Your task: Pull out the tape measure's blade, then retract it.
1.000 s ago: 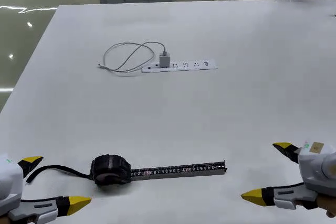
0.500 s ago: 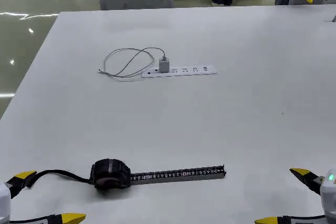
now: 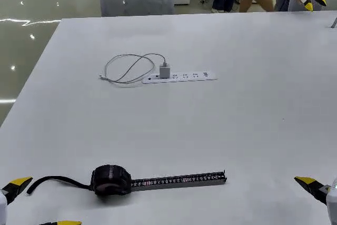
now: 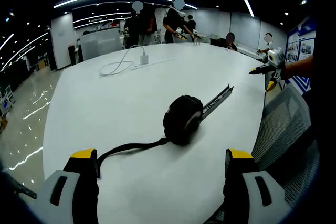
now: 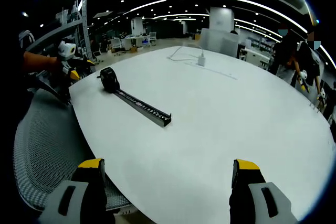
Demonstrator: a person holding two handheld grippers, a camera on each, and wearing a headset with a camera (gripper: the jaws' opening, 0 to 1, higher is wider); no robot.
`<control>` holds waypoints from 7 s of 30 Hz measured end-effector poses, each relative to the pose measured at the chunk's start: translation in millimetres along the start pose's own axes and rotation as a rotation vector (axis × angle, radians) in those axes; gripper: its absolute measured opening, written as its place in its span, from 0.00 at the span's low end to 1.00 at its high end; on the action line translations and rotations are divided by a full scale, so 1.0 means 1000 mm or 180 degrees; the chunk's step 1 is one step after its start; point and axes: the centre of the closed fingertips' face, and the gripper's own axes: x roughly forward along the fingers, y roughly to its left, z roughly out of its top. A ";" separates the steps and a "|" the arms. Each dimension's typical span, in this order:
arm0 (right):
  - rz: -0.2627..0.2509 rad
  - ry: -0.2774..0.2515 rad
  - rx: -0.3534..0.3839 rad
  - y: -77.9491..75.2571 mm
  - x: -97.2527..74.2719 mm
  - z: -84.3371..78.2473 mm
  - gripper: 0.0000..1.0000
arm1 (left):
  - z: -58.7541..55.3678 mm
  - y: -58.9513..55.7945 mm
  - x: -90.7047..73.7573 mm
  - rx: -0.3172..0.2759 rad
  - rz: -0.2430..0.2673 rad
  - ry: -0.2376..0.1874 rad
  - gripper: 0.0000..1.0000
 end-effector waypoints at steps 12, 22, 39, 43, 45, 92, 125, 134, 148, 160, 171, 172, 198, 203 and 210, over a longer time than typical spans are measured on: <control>0.0033 0.0041 -0.0039 -0.001 -0.001 0.002 0.99 | 0.004 -0.005 -0.002 -0.0062 -0.0051 -0.0024 0.99; 0.0130 0.0129 -0.0070 -0.002 0.001 0.004 0.99 | 0.014 -0.009 0.004 -0.0070 -0.0027 -0.0032 0.99; 0.0331 0.0358 -0.0402 -0.017 0.017 0.016 0.99 | 0.011 -0.028 0.029 -0.0316 -0.0041 0.0218 0.99; 0.0394 0.0413 -0.0569 -0.021 0.018 0.027 0.99 | 0.013 -0.042 0.037 -0.0233 -0.0162 0.0266 0.99; 0.0412 0.0427 -0.0648 -0.024 0.020 0.034 0.99 | 0.016 -0.043 0.040 -0.0271 -0.0177 0.0286 0.99; 0.1212 0.0816 -0.1617 -0.006 0.111 0.058 0.91 | 0.050 -0.027 0.091 -0.0681 0.1241 -0.0535 0.99; 0.1669 0.1075 -0.1965 0.011 0.126 0.033 0.18 | 0.047 -0.016 0.103 -0.0719 0.1337 -0.0629 0.99; 0.1596 0.1120 -0.1974 0.010 0.128 0.034 0.11 | 0.045 -0.018 0.104 -0.0771 0.1340 -0.0612 0.98; 0.1393 0.1316 -0.1752 0.008 0.130 0.035 0.10 | 0.035 -0.027 0.109 -0.0840 0.1315 -0.0421 0.74; 0.1306 0.1502 -0.1699 0.008 0.132 0.035 0.10 | 0.025 -0.029 0.111 -0.1061 0.1396 -0.0191 0.63; 0.1317 0.1582 -0.1554 0.007 0.133 0.035 0.08 | 0.023 -0.029 0.111 -0.1066 0.1337 -0.0083 0.60; 0.1320 0.1564 -0.1581 0.009 0.133 0.035 0.08 | 0.023 -0.029 0.111 -0.1078 0.1340 -0.0086 0.60; 0.1298 0.1663 -0.1666 0.013 0.137 0.039 0.08 | 0.021 -0.028 0.112 -0.1081 0.1294 -0.0043 0.60; 0.1299 0.1693 -0.1610 0.015 0.138 0.040 0.08 | 0.021 -0.028 0.112 -0.1086 0.1277 -0.0025 0.60; 0.1280 0.1687 -0.1596 0.017 0.138 0.042 0.08 | 0.021 -0.028 0.112 -0.1060 0.1280 -0.0049 0.60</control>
